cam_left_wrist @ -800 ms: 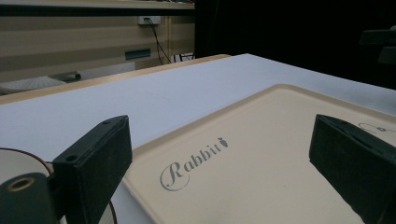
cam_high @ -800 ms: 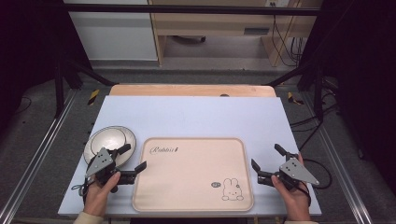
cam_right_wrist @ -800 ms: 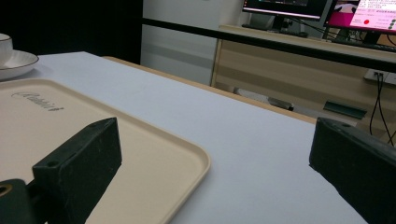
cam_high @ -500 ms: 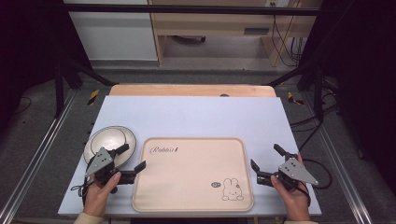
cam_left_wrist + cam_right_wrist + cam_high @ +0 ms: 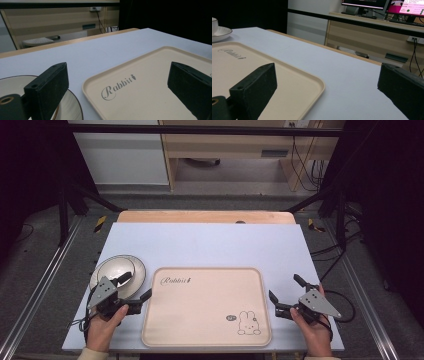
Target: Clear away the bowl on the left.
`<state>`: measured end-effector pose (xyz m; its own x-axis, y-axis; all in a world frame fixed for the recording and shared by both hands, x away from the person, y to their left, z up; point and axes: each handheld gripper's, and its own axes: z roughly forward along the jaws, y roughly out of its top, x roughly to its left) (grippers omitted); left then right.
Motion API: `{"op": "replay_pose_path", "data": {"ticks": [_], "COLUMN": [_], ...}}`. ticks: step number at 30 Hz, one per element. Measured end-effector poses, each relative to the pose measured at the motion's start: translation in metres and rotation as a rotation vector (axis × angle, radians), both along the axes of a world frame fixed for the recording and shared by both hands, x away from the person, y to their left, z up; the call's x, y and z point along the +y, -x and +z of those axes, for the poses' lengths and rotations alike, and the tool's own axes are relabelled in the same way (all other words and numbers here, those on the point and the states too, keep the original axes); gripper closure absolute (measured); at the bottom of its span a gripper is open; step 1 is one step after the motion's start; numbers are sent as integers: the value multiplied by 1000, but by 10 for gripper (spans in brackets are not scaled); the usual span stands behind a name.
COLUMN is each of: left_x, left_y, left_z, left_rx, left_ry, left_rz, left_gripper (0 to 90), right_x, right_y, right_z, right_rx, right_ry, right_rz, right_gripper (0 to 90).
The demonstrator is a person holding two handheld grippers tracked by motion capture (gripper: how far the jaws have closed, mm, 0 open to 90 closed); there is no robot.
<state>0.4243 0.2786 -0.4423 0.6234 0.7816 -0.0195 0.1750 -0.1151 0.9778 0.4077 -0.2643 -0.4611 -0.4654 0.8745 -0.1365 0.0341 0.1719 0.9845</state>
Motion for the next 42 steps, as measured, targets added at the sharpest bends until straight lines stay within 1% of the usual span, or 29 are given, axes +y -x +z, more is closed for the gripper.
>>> {"op": "replay_pose_path", "data": {"ticks": [1,4,5,6,7,9,10,12,13,17,19,24,31,33,42], "left_x": [2,8,11,15,15,27,31,34,38,45,48,55,65,68,75], "left_y": [0,-3,-5,-8,-8,-14,-17,-20,-24,-29,-30,-32,-35,-36,-38], "left_z": [1,8,12,15,15,25,27,29,31,34,34,37,40,40,38], "left_rx": [-1,-9,-11,-14,-14,-13,-13,-7,-5,3,5,12,39,45,46], "left_ry": [13,4,-12,-11,-11,20,22,18,4,-4,-19,-22,-35,-39,-52], "left_rz": [0,12,22,38,38,68,78,81,95,106,115,123,140,153,175], "left_gripper": [34,34,34,37,40,40,40,40,40,53,57,67,70,73,87], "right_x": [0,0,0,0,0,-1,-1,0,0,1,2,2,4,4,4], "right_y": [0,0,0,0,0,0,0,0,0,0,-1,-1,-1,-1,-1], "right_z": [0,0,0,0,0,1,1,1,1,0,0,0,0,0,-1], "right_rx": [0,3,3,4,4,2,2,2,5,9,10,15,21,23,23], "right_ry": [1,-2,-2,-3,-3,-3,-6,-6,-4,-1,1,4,7,5,9], "right_rz": [0,-2,-3,-5,-5,-7,-8,-8,-8,-4,-3,1,10,8,6], "right_gripper": [26,27,27,29,29,30,30,30,30,29,30,32,41,41,38]}}
